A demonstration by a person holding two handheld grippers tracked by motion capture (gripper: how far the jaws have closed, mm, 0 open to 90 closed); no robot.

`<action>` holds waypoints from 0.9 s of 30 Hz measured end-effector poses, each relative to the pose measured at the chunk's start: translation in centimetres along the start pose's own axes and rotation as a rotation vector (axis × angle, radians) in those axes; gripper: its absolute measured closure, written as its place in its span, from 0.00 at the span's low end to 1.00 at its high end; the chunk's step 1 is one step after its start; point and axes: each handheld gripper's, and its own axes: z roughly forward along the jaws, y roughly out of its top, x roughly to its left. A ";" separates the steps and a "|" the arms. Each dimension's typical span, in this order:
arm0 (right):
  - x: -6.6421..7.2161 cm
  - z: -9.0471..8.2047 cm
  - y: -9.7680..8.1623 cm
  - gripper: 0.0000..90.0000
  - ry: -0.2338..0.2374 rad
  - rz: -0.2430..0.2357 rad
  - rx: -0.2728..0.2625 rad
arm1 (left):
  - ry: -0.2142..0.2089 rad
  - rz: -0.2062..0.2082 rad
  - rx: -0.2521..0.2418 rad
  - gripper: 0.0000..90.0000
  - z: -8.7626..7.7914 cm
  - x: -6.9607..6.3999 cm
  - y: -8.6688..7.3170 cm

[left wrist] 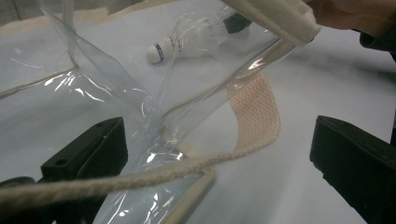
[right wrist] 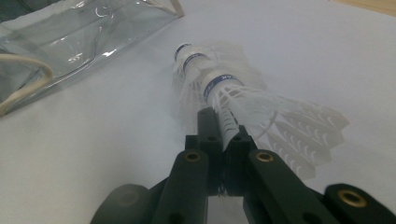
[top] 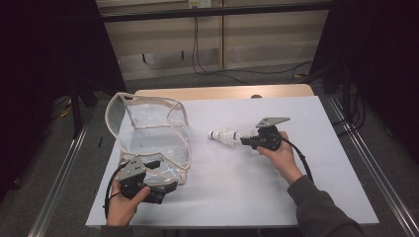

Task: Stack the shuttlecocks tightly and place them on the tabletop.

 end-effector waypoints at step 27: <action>0.1 0.6 0.2 0.99 -0.003 -0.007 0.009 | 0.002 0.004 -0.002 0.05 0.0 0.0 0.0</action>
